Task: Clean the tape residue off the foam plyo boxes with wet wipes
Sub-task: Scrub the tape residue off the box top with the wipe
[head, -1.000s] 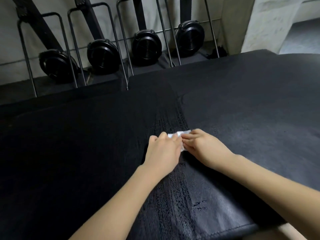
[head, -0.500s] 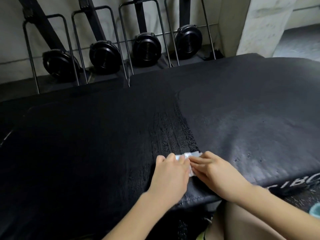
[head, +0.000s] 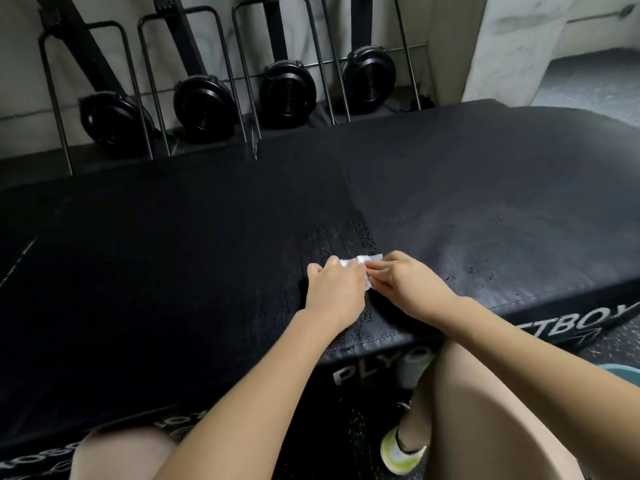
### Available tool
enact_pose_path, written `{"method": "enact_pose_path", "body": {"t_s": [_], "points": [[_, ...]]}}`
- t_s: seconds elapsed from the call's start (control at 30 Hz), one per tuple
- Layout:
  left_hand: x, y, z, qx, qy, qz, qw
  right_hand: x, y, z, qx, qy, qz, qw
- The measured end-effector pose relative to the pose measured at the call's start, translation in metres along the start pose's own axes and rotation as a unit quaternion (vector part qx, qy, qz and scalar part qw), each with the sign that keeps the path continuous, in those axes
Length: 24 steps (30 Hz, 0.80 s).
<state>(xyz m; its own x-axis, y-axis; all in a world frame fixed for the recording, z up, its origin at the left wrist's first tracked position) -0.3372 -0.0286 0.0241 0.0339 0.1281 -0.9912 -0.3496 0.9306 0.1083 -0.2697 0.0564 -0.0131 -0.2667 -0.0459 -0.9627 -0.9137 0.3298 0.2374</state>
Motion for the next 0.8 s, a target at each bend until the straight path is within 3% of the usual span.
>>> {"method": "enact_pose_path", "body": {"t_s": [0.17, 0.37, 0.47, 0.6, 0.8], "points": [[-0.001, -0.061, 0.031, 0.08, -0.002, 0.092, 0.993, -0.023, -0.068, -0.03, -0.054, 0.069, 0.056, 0.995], [0.022, -0.096, 0.054, 0.114, -0.025, 0.122, 0.986, -0.025, -0.127, -0.037, -0.034, 0.092, 0.165, 0.981], [0.025, -0.099, 0.051, 0.12, -0.019, 0.142, 0.982, -0.021, -0.127, -0.045, -0.038, 0.07, 0.181, 0.98], [0.016, -0.127, 0.023, 0.122, -0.02, 0.197, 0.973, -0.011, -0.117, -0.086, -0.05, 0.079, 0.195, 0.976], [0.004, -0.201, -0.076, 0.08, 0.016, 0.233, 0.969, 0.03, -0.07, -0.189, -0.115, 0.143, 0.178, 0.967]]}}
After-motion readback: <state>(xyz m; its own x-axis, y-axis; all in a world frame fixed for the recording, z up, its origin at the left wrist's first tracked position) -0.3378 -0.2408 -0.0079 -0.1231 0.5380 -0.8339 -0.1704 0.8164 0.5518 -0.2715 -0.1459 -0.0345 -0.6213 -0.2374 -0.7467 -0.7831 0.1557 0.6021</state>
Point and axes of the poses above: each hand's wrist, its own y-axis towards the middle knuckle, its own x-axis out of the palm, z = x × y, the point moved 8 cm from there along y, towards the middle knuckle, and after that the axes turned 5 degrees about -y, right-handed, at the moved point
